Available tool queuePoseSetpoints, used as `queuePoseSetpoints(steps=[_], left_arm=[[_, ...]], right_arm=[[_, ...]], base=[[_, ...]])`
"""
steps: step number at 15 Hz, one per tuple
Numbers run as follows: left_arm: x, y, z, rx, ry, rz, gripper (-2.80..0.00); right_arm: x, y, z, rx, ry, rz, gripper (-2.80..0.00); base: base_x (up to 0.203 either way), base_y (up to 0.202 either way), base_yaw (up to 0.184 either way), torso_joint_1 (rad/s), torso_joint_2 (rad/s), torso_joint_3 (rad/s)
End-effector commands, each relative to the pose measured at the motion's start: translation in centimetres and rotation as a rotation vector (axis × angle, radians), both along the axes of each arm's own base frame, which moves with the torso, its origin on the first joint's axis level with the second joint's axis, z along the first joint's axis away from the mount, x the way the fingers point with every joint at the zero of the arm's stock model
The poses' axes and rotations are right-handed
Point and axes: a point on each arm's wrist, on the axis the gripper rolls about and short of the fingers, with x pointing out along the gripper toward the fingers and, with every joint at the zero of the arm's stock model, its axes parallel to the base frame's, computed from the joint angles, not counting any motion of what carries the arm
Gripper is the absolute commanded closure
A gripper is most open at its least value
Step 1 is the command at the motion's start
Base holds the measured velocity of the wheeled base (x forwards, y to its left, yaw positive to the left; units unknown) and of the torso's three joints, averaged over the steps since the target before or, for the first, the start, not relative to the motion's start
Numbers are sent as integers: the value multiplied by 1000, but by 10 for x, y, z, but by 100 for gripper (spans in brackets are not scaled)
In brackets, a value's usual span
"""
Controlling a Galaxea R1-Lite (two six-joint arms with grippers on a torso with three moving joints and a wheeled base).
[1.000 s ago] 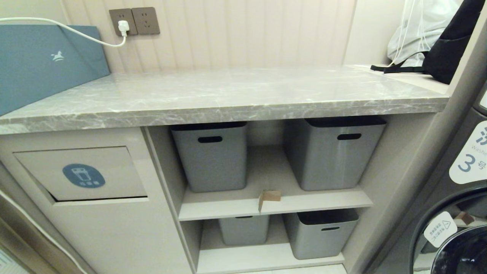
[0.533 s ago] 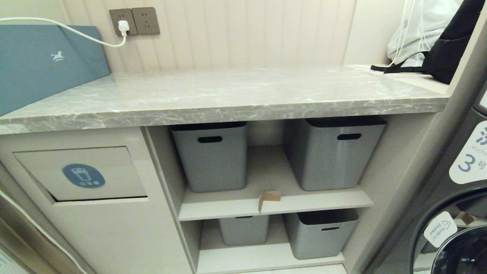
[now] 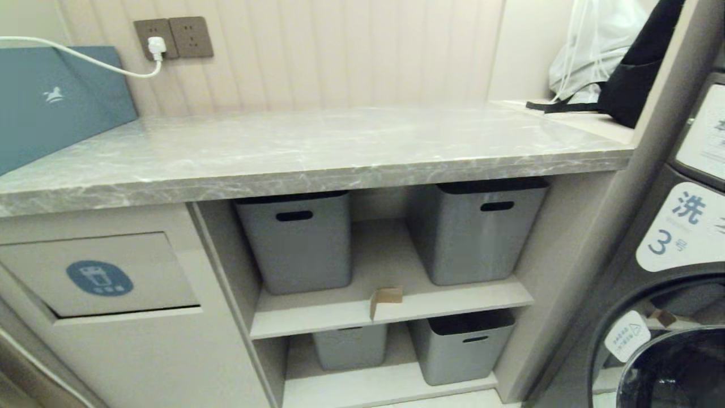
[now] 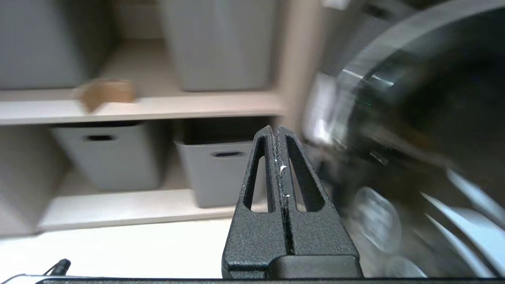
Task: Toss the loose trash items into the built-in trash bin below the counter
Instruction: Pick up the garbage
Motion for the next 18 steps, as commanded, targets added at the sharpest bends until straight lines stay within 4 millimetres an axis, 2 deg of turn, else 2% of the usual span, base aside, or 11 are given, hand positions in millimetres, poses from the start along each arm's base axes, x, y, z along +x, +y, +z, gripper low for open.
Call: queuePoseSetpoints(steps=[1,9,18], left_arm=[[0,0,0,1,-1,0,0],[0,0,0,-1,-1,-1,0],[0,0,0,-2,-3,-2,0]], right_arm=[[0,0,0,-1,-1,0,0],[0,0,0,10,1,-2,0],[0,0,0,33,0,-7,0]], base=[[-3,8,-166,15,-30,-21],[1,7,-157,2,1,1],[0,0,0,0,0,0]])
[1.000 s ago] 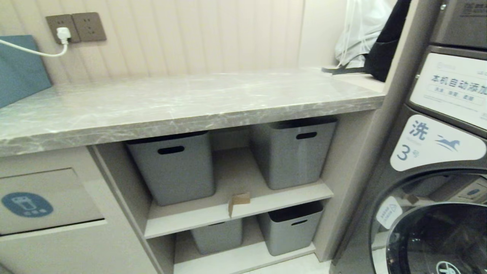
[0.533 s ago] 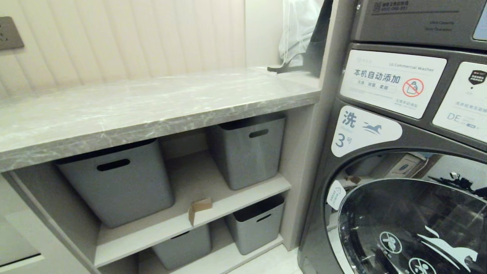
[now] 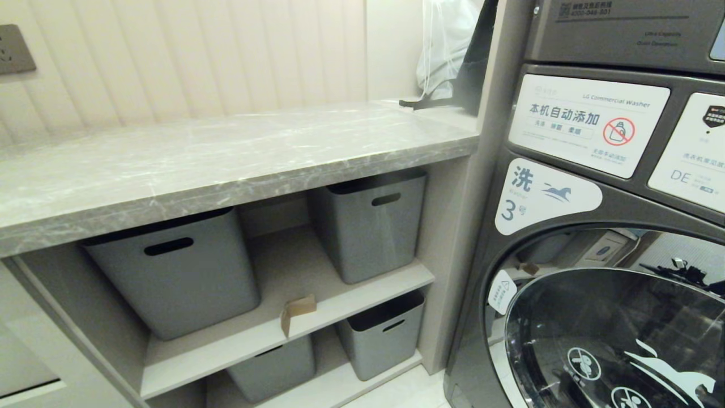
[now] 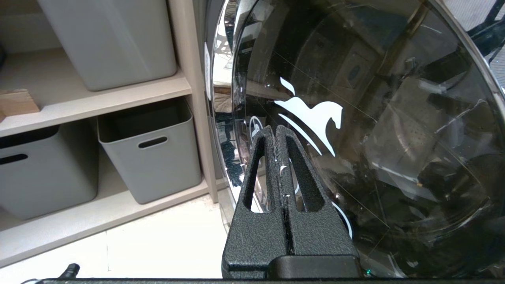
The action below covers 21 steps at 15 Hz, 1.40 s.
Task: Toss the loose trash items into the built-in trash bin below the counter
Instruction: Pick up the garbage
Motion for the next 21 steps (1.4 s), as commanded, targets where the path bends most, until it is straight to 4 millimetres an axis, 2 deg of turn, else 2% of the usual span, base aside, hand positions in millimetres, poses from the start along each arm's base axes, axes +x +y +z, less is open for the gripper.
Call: queuePoseSetpoints(steps=[1,8,11,16,21], left_arm=[[0,0,0,0,-2,0,0],[0,-1,0,55,-2,-29,0],[14,-1,5,94,135,-62,0],[60,-12,38,141,207,-425,0],[127,-34,37,172,340,-560,0]], right_arm=[[0,0,0,0,0,0,0],[0,0,0,1,0,0,0],[0,0,0,1,0,0,0],[0,0,0,1,0,1,0],[0,0,0,1,0,0,0]], base=[[0,0,0,0,0,0],[0,0,0,0,0,0],[0,0,0,0,0,0],[0,0,0,0,0,0],[0,0,0,0,0,0]])
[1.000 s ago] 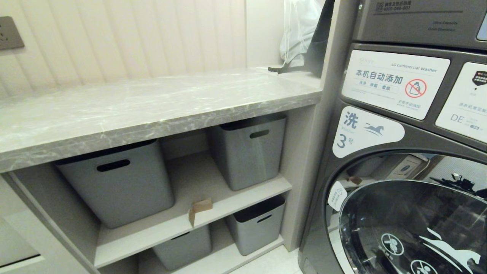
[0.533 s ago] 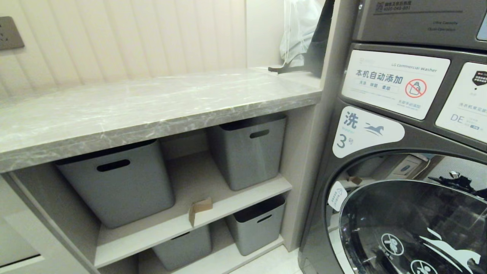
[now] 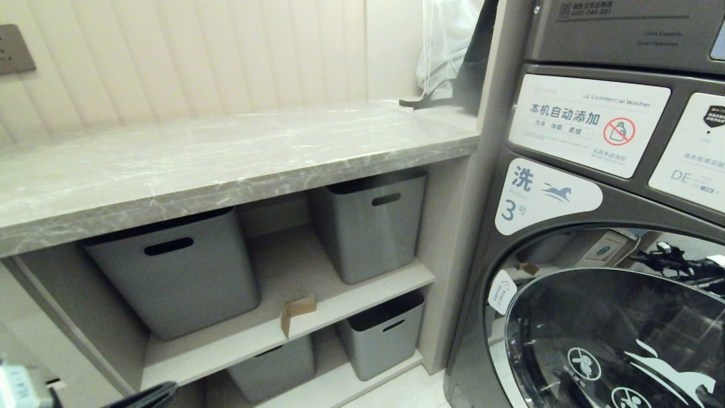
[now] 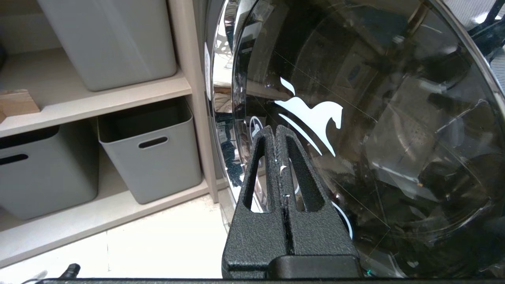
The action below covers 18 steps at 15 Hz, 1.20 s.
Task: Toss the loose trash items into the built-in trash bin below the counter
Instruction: Pick up the garbage
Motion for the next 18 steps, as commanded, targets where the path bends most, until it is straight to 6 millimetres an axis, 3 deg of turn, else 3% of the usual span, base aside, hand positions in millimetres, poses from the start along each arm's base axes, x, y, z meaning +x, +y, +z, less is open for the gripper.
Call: queuePoseSetpoints(steps=[1,7,10,12,18], left_arm=[[38,-11,-17,47,173,-13,0],[129,-32,-42,121,274,82,0],[157,-38,-59,177,277,204,0],[167,-39,-63,198,252,270,0],[164,-45,-82,210,291,252,0]], right_arm=[[0,0,0,0,0,2,0],[0,0,0,0,0,0,0],[0,0,0,0,0,0,0],[0,0,0,0,0,0,0],[0,0,0,0,0,1,0]], base=[[0,0,0,0,0,0],[0,0,0,0,0,0],[0,0,0,0,0,0],[0,0,0,0,0,0],[0,0,0,0,0,0]])
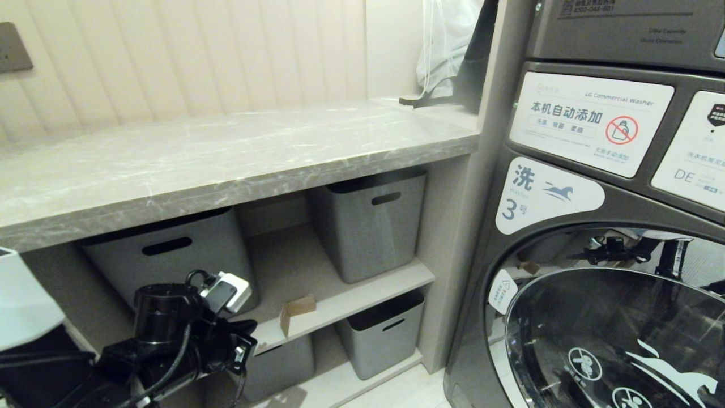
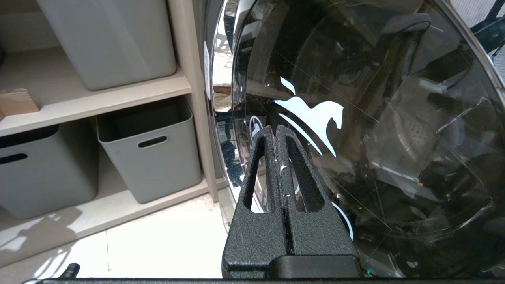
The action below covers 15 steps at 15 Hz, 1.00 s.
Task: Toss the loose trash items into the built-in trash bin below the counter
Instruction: Pick up the garbage
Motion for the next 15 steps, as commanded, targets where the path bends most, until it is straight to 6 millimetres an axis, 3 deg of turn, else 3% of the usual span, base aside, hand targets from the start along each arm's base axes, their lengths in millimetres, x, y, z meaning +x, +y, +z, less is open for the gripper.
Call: queuePoseSetpoints(steps=[1,2,8,15], left_arm=[[1,-4,-10,3,33,-10,0],[3,-7,-12,0,40,-16,-280],[5,-16,-18,5,81,-32,-280],[7,-47,-29,-36,128,170,-280]], right_arm=[[0,0,0,-1,0,0,0],[0,0,0,-1,0,0,0],[0,0,0,-1,0,0,0],[0,0,0,-1,0,0,0]], base=[[0,0,0,0,0,0],[0,0,0,0,0,0],[0,0,0,0,0,0],[0,0,0,0,0,0]])
